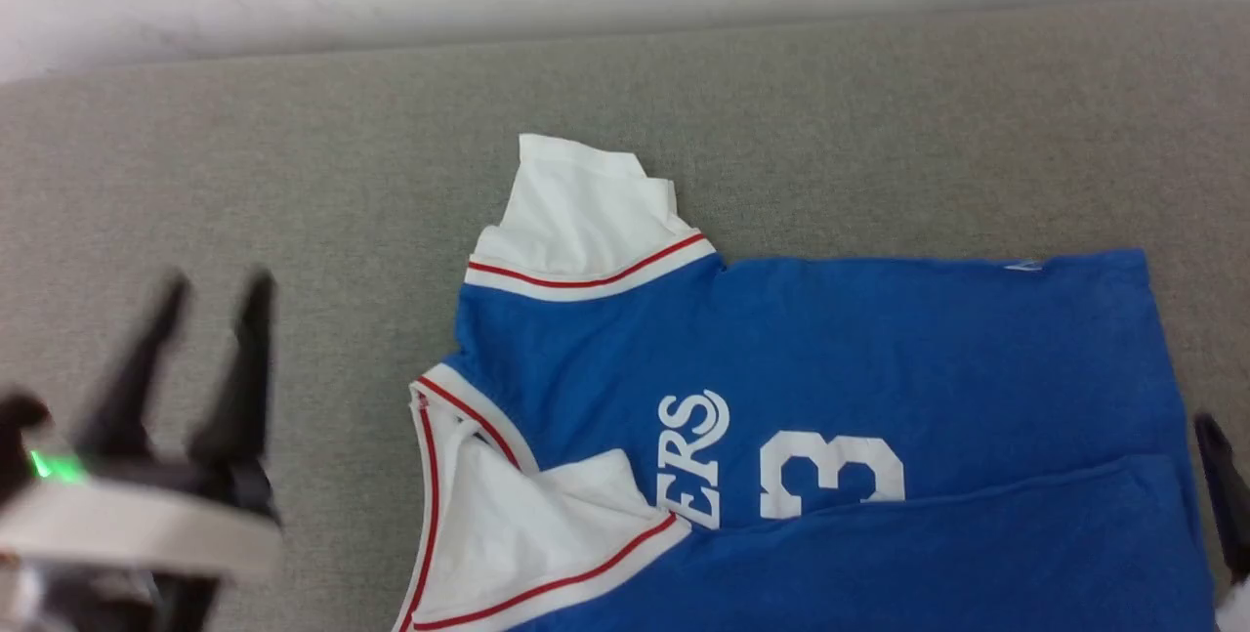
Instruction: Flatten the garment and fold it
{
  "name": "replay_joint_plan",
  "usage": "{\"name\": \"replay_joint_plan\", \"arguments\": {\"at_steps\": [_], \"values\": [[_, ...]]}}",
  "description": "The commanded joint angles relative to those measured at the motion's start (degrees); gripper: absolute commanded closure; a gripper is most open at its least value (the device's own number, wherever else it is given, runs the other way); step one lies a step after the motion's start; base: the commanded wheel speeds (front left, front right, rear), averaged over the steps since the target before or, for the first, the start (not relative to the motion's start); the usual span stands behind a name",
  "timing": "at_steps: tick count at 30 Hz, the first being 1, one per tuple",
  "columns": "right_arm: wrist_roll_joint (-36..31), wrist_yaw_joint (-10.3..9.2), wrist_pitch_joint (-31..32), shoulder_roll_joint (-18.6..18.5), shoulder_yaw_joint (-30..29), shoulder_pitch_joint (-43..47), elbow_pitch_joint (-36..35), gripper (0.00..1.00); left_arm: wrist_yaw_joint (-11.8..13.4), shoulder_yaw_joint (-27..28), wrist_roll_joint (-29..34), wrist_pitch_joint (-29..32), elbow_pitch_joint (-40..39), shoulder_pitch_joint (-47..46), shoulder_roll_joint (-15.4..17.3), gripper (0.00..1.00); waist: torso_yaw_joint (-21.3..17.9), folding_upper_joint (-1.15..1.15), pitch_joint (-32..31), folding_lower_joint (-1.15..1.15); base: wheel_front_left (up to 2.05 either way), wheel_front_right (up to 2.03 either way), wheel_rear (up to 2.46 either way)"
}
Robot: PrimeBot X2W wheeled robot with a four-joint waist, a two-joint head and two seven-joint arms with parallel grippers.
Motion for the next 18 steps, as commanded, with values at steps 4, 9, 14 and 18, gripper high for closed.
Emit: {"name": "replay_joint_plan", "arguments": {"at_steps": [4, 9, 14, 18], "values": [[-1.8, -0.05, -3.44, 0.75, 2.17, -5.04, 0.51, 0.0, 0.06, -1.17, 10.99, -0.65, 4.06, -15.24, 6.05, 0.0, -2.22, 0.0, 5.83, 0.0, 0.0, 0.0, 0.0], [-3.03, -0.05, -5.47, 0.76, 5.57, -9.72, 1.14, 0.0, -7.13, -10.59, 17.51, 5.63, 16.41, -34.78, 10.71, 0.0, -3.6, 0.0, 9.79, 0.0, 0.0, 0.0, 0.0], [-2.84, -0.05, -5.89, 0.48, 8.61, -12.78, 2.01, 0.0, -12.63, -16.3, 15.15, 13.92, 27.99, -48.39, 8.92, 0.0, -4.82, 0.0, 12.66, 0.0, 0.0, 0.0, 0.0], [-2.77, -0.05, -6.21, 0.27, 9.61, -14.22, 2.77, 0.0, -15.07, -20.35, 13.9, 19.91, 33.88, -54.5, 8.92, 0.0, -5.71, 0.0, 14.84, 0.0, 0.0, 0.0, 0.0]]}}
